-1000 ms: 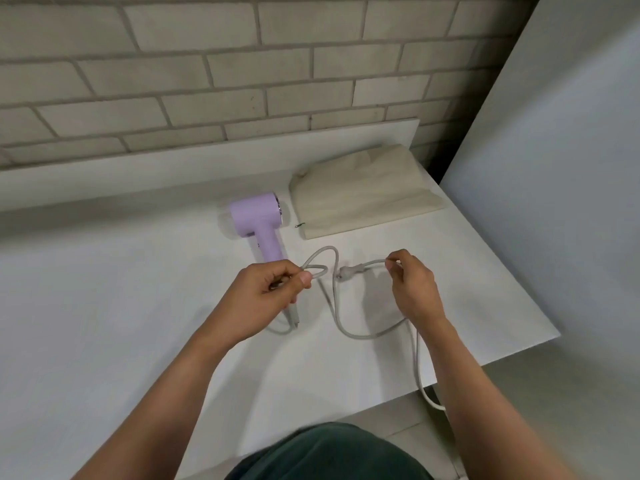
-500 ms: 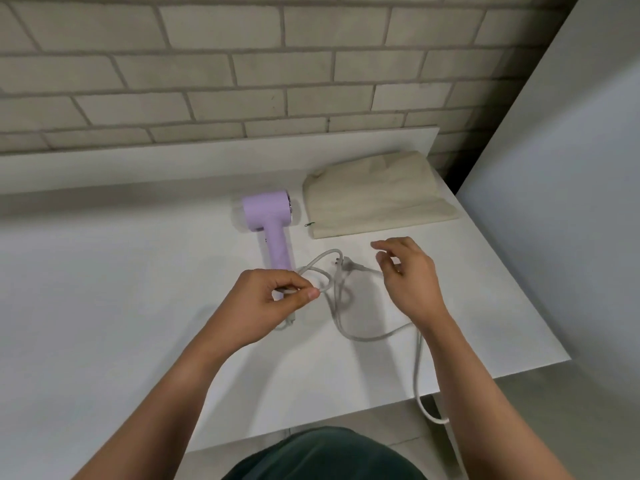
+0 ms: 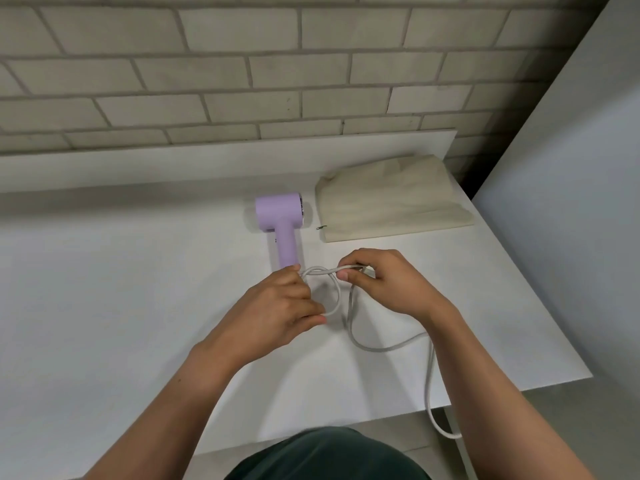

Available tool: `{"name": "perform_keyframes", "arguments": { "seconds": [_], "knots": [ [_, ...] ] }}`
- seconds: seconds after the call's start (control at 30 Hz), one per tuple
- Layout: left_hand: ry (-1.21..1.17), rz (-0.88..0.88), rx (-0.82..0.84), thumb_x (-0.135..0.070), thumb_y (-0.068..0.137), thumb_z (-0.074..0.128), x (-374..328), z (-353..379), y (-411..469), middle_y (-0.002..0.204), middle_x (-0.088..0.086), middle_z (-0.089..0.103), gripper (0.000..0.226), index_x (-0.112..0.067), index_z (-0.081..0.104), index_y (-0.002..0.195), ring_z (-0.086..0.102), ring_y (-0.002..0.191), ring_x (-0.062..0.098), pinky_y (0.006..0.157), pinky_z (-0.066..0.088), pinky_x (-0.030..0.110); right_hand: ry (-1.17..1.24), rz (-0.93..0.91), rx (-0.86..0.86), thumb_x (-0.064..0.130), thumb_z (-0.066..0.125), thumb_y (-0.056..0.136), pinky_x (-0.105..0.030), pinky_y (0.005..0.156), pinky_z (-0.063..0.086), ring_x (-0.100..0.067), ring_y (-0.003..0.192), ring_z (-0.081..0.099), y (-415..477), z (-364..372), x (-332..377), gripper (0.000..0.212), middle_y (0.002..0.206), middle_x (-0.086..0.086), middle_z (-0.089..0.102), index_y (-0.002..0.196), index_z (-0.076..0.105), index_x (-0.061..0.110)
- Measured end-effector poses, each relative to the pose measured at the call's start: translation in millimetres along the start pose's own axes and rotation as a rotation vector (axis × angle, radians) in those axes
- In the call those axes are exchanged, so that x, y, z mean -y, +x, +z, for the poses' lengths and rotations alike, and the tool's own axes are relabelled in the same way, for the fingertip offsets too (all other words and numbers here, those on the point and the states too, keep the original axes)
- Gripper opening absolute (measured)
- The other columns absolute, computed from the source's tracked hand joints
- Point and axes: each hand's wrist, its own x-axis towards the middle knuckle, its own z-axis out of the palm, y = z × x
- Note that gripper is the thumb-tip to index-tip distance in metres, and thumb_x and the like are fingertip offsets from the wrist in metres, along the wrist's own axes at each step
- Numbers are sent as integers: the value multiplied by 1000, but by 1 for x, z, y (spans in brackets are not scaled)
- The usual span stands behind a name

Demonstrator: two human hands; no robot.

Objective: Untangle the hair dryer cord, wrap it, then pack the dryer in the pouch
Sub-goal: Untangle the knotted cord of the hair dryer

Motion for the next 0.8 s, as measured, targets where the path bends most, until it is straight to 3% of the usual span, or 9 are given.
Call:
{"name": "perform_keyframes", "arguments": {
  "seconds": [0.1, 0.23, 0.4, 0.47, 0.53, 0.6, 0.67, 0.7, 0.8],
  "knots": [
    [69, 31, -13, -42, 102, 54, 4, 6, 1, 72, -7, 65, 33, -24, 80, 91, 60, 81, 20, 113, 40, 35, 126, 11, -52, 30, 71, 98, -28, 90, 51, -9, 99, 67, 3, -2, 2, 9, 101, 16, 75, 103, 78, 27],
    [102, 76, -123, -35, 102, 57, 4, 11, 7, 71, -7, 62, 30, -21, 80, 90, 57, 81, 18, 114, 41, 34, 219, 150, 72, 38, 73, 95, -28, 102, 52, 0, 107, 69, 9, -5, 6, 35, 112, 16, 76, 129, 70, 34],
    [33, 51, -195, -35, 99, 64, 7, 15, 16, 80, -6, 63, 23, -20, 81, 96, 60, 86, 19, 101, 51, 36, 148, 92, 24, 16, 69, 93, -47, 91, 54, -22, 90, 68, 18, 0, 7, 17, 93, 7, 77, 98, 80, 27],
    [-192, -74, -256, -40, 91, 74, 2, 10, 20, 94, -3, 64, 18, -24, 80, 99, 58, 97, 19, 89, 51, 29, 166, 67, -12, 9, 67, 94, -45, 90, 54, -20, 91, 70, 18, -3, 7, 23, 92, 11, 78, 97, 80, 28],
    [-397, -288, -330, -44, 85, 80, -3, -2, 30, 109, -3, 61, 30, -29, 76, 111, 60, 108, 17, 91, 50, 24, 149, 25, -27, 9, 66, 95, -46, 87, 54, -21, 90, 70, 18, -7, 5, 25, 93, 11, 78, 101, 80, 30],
    [-533, -503, -233, -52, 84, 79, -3, -15, 44, 118, -8, 59, 48, -32, 68, 126, 61, 115, 12, 88, 53, 19, 119, -16, -33, 12, 66, 97, -48, 82, 53, -26, 87, 68, 17, -9, 3, 24, 93, 7, 78, 102, 80, 31],
    [-582, -585, 1, -57, 81, 76, 1, -23, 58, 109, -16, 65, 56, -37, 63, 132, 63, 103, 4, 76, 52, 14, 96, -51, -57, 13, 66, 97, -47, 79, 53, -27, 85, 69, 18, -9, 3, 24, 93, 7, 78, 104, 79, 32],
    [-571, -561, 75, -53, 85, 75, 3, -23, 64, 98, -14, 69, 46, -38, 64, 127, 66, 91, 3, 71, 50, 13, 85, -61, -75, 14, 66, 97, -46, 78, 53, -26, 84, 68, 18, -10, 4, 24, 92, 7, 78, 106, 79, 32],
    [-602, -527, 53, -33, 95, 72, 5, -24, 76, 77, -12, 73, 22, -32, 71, 116, 68, 68, 7, 64, 49, 13, 65, -43, -122, 20, 70, 97, -36, 79, 52, -18, 85, 65, 18, -13, 7, 23, 92, 14, 76, 113, 78, 34]
  ]
}}
